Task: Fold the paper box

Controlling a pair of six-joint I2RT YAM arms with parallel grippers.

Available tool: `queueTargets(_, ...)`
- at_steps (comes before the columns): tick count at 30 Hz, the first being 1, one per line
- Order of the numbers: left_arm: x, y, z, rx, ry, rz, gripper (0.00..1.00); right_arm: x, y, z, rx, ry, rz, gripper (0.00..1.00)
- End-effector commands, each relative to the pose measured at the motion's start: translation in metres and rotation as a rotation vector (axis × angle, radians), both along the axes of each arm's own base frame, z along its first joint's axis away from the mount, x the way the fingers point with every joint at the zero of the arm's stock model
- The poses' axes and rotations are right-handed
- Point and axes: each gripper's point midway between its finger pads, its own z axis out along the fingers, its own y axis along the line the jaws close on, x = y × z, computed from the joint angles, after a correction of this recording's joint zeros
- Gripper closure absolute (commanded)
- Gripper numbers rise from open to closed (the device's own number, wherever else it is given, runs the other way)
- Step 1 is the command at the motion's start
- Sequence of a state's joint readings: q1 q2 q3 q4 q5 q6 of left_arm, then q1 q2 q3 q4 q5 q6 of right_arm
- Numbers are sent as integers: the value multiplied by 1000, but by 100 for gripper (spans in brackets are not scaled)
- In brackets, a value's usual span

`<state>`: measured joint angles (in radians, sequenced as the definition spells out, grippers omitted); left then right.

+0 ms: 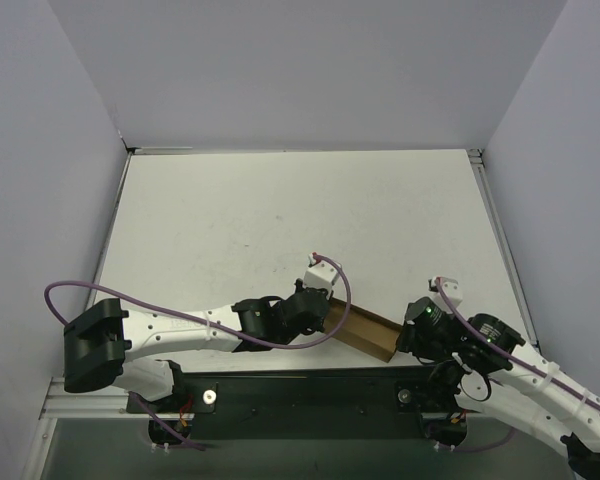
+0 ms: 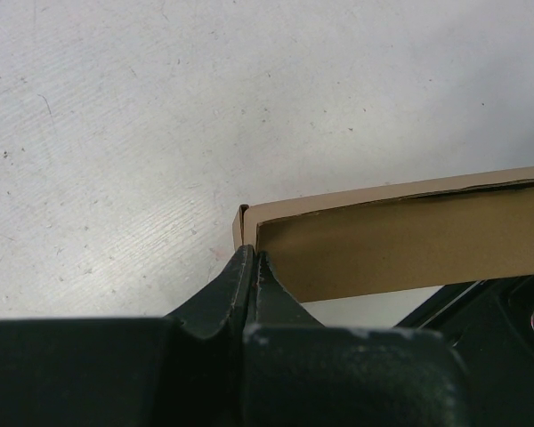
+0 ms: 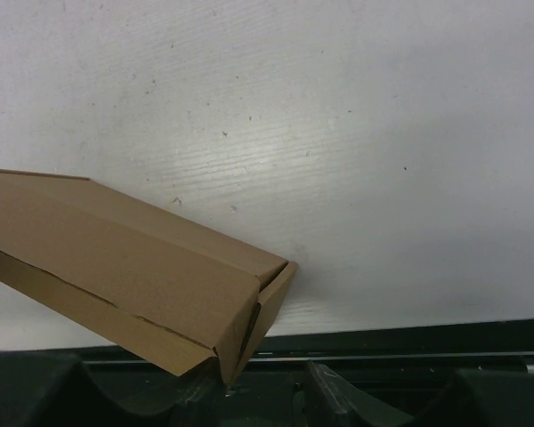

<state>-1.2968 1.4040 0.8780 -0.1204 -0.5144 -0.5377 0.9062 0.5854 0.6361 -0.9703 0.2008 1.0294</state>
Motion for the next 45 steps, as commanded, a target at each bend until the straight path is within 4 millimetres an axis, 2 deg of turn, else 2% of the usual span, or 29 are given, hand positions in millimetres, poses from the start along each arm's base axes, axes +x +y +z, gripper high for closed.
queueTargets(1, -25, 31, -53, 237, 104, -78, 100, -6, -21, 11, -84, 8, -16, 59)
queueTargets(8, -25, 31, -53, 241, 103, -78, 100, 3, -17, 37, -30, -68, -26, 63)
queueTargets(13, -25, 30, -55, 248, 106, -79, 100, 9, -12, 45, -19, -94, -19, 66)
queueTargets(18, -25, 28, -53, 245, 106, -80, 100, 15, -2, 44, 4, -103, -7, 69)
queueTargets(30, -28, 25, -53, 225, 116, -95, 100, 18, -2, 27, -36, -88, -11, 85)
queueTargets(36, -29, 21, -50, 200, 126, -99, 100, 15, -3, 19, -45, -70, -11, 100)
queueTargets(45, -34, 17, -49, 145, 149, -103, 100, 3, -6, -4, -75, -18, -3, 100)
